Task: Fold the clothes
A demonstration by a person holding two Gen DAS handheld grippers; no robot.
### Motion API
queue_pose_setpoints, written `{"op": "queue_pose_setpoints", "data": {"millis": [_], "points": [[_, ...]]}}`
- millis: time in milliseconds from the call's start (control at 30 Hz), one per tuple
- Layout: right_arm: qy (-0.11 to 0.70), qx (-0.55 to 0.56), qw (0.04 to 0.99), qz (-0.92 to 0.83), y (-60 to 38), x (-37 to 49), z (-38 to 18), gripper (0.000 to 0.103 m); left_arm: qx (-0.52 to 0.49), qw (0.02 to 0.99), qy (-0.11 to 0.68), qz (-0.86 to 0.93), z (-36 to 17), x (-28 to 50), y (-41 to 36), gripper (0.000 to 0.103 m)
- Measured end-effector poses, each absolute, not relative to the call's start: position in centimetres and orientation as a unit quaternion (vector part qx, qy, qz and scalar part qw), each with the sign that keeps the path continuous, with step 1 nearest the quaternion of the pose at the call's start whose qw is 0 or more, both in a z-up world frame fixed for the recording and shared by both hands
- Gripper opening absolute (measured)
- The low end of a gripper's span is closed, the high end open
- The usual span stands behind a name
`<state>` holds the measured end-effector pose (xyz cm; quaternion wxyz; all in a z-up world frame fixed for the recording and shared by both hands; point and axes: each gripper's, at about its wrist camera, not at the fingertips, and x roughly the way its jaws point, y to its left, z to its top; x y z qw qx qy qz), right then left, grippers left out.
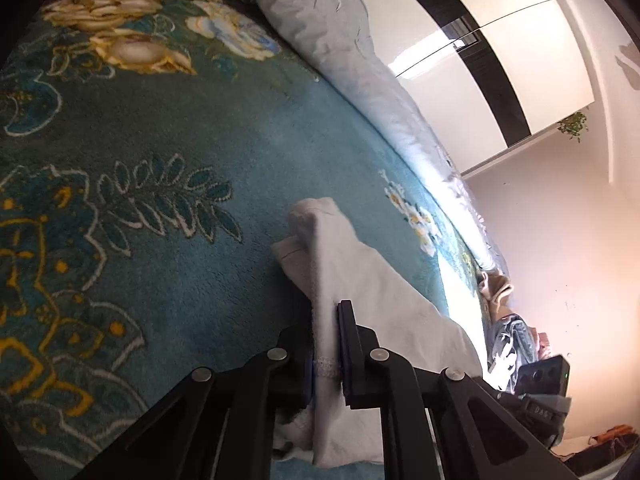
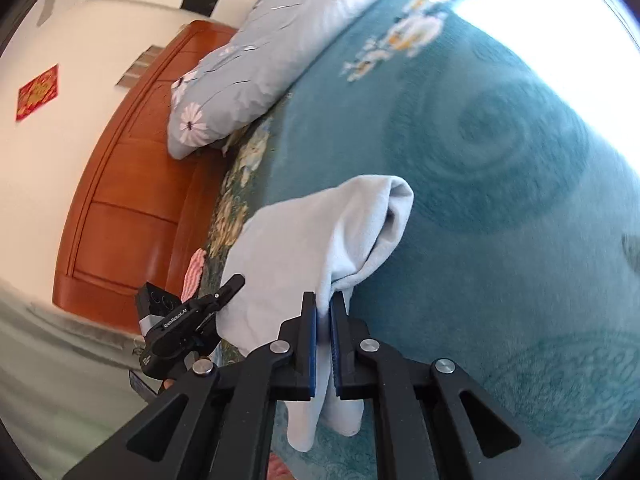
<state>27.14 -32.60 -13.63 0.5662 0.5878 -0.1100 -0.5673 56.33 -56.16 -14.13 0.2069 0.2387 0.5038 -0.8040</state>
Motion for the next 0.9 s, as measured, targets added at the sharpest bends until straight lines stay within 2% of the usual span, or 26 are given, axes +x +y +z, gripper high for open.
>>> {"op": "queue_pose_setpoints", "data": {"millis": [100,200,300,400,433,467,533,567,600,633,667,767,900], "points": [[-0.072,0.577,0.591,-0.559,-33.2,26.3,-12.1,0.006,0.228,0.205,0.49,-0.816,-12.5,57.5,-54.3,0.011],[-0.044,0.585,0.595,-0.549,-33.7,25.2,-12.5,0.006,0.261,0.222,0.472,-0.812,-13.6,57.2,-53.6,0.011],[-0.025,0.614,0.568,-0.548,-33.6,24.8,-15.6,0.006,0.279,0.23,0.489,-0.794,-15.8,57.1,-53.7,0.014],[-0.05,0.628,0.564,-0.533,-32.5,24.5,-17.3,0.007,0.266,0.219,0.512,-0.787,-16.5,58.1,-53.6,0.018],[-0.055,0.626,0.566,-0.534,-32.4,24.4,-17.2,0.009,0.264,0.216,0.516,-0.786,-16.5,58.6,-53.6,0.025],[-0.057,0.622,0.567,-0.537,-32.3,24.4,-17.0,0.009,0.263,0.213,0.519,-0.785,-16.5,58.9,-53.6,0.038],[-0.061,0.614,0.573,-0.54,-32.4,24.2,-16.7,0.01,0.266,0.205,0.519,-0.786,-16.3,58.8,-53.9,0.05],[-0.063,0.611,0.575,-0.541,-32.5,24.2,-16.5,0.018,0.266,0.197,0.52,-0.787,-16.3,58.7,-54.0,0.053],[-0.061,0.608,0.575,-0.544,-32.5,24.3,-16.5,0.032,0.267,0.19,0.521,-0.788,-16.3,58.5,-54.0,0.056],[-0.056,0.607,0.575,-0.546,-32.5,24.4,-16.6,0.037,0.272,0.186,0.522,-0.787,-16.4,58.1,-54.0,0.06],[-0.051,0.609,0.571,-0.549,-32.6,24.6,-16.8,0.04,0.277,0.183,0.522,-0.786,-16.5,57.7,-54.0,0.061],[-0.051,0.616,0.565,-0.547,-32.8,25.3,-17.6,0.04,0.282,0.176,0.516,-0.79,-16.6,56.7,-53.7,0.061],[-0.066,0.615,0.572,-0.539,-33.0,26.3,-18.0,0.038,0.271,0.168,0.524,-0.79,-16.9,56.3,-53.7,0.055]]}}
